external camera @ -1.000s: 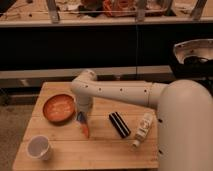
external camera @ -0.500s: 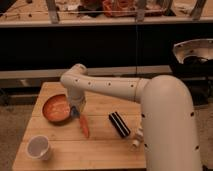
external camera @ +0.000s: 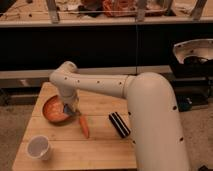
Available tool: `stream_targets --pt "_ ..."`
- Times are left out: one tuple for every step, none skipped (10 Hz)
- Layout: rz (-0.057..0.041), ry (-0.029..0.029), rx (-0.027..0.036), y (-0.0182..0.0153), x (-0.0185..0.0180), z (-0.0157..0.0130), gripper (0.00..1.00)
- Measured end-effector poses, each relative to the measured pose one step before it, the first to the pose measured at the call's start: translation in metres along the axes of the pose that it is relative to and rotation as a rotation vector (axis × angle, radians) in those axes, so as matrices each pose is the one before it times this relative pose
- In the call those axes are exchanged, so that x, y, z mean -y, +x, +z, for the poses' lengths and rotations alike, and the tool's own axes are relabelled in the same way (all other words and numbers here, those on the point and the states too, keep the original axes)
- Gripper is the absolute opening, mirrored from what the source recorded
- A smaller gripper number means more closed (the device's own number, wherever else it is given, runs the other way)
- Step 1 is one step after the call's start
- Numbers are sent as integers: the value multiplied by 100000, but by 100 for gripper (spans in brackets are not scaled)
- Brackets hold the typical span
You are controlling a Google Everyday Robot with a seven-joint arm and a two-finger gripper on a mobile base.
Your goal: Place the white sponge in the ceramic bowl
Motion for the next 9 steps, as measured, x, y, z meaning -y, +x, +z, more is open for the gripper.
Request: stream_targets --pt "-147 16 3 483 225 45 0" --pt "-161 -145 -187 229 162 90 0" --pt "-706 -156 -469 -114 432 188 0" --pt "-620 -81 -144 -264 524 139 0" --pt "33 -150 -298 227 236 76 0" --pt "-35 53 -472 369 152 -50 0" --pt "-116 -268 -149 337 150 79 3" --pt "-470 52 39 -141 366 112 9" --pt "-342 20 -71 -99 292 90 18"
